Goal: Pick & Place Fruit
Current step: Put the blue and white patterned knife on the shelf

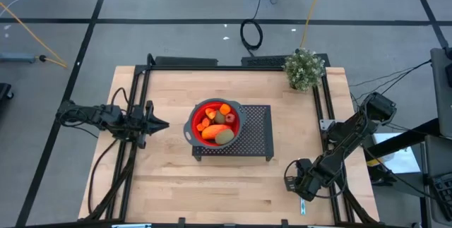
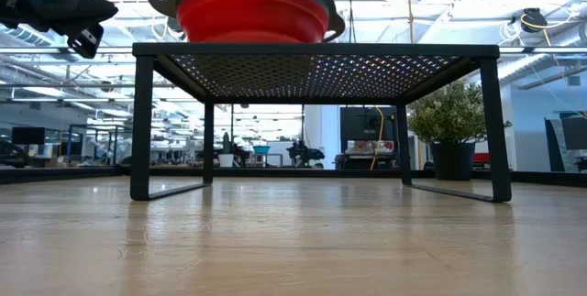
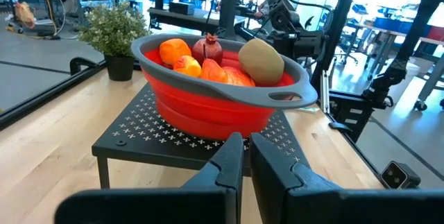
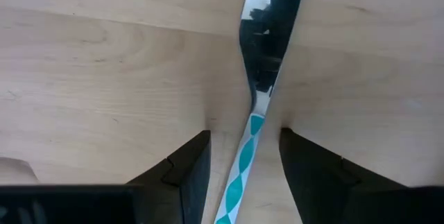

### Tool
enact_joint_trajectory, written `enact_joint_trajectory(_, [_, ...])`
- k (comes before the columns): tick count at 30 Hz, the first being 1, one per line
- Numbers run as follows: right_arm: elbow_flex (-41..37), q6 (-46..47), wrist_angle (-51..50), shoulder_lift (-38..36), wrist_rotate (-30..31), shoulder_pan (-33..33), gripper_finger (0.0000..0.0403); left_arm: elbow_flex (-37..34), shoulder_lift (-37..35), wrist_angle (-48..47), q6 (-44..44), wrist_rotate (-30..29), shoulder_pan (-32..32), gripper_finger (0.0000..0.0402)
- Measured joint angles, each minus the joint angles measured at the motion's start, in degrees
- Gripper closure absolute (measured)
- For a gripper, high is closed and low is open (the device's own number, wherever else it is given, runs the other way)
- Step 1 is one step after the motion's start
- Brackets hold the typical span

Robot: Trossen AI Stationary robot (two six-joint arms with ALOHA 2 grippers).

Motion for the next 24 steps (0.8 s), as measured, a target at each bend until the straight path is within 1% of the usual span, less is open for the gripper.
enact_joint_trajectory(4, [0.0,0.2,-0.6,-0.1,0.1,0.0,0.0245,0.0,0.0,0.2,0.0,0.0,0.0,0.0376])
enact_joint_trajectory(7, [0.0,0.3,-1.1,-0.1,-0.1,-0.3,0.0264,0.0,0.0,0.3,0.0,0.0,0.0,0.0376])
enact_joint_trajectory(18, [-0.1,0.0,-2.4,-0.1,1.6,-1.4,0.0384,0.0,0.0,0.1,0.3,0.0,0.0,0.0376])
enact_joint_trajectory(20, [-0.1,-0.1,-2.5,0.0,1.9,-1.4,0.0392,0.0,0.0,0.2,0.2,0.0,0.0,0.0376])
enact_joint_trajectory(24, [-0.2,0.0,-2.6,0.0,2.4,-1.4,0.0386,0.0,0.0,0.1,0.1,0.0,0.0,0.0376])
